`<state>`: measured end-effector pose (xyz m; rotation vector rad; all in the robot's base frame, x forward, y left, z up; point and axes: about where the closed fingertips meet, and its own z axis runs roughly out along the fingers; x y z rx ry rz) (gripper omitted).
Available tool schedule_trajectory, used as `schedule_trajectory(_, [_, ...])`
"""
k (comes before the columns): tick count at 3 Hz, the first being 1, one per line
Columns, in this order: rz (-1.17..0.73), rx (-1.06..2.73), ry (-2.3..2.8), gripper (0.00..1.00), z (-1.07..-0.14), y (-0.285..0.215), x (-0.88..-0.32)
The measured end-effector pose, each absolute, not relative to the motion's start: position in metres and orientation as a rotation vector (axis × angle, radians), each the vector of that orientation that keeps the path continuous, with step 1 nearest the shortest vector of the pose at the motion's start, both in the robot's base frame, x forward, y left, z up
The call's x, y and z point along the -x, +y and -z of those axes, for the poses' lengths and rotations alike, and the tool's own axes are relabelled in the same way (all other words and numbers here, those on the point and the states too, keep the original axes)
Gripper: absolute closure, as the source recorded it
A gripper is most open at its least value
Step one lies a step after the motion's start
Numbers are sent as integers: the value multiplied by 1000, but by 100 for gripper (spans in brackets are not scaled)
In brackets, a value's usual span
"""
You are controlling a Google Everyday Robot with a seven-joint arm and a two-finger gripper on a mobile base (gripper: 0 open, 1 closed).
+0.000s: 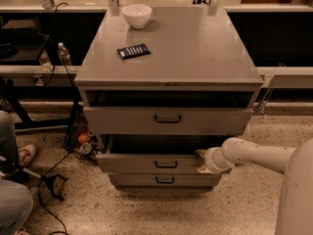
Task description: Open middle drawer
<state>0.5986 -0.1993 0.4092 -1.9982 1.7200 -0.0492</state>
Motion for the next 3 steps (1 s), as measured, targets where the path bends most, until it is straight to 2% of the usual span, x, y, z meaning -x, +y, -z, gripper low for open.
schedule_trajectory(1, [-17,2000,1696,88,-430,-203,-558])
schedule_trajectory(2, [-180,1996,1672,100,-438,-203,-508])
schedule_trajectory(3, [-181,1996,1672,100,-438,-203,-508])
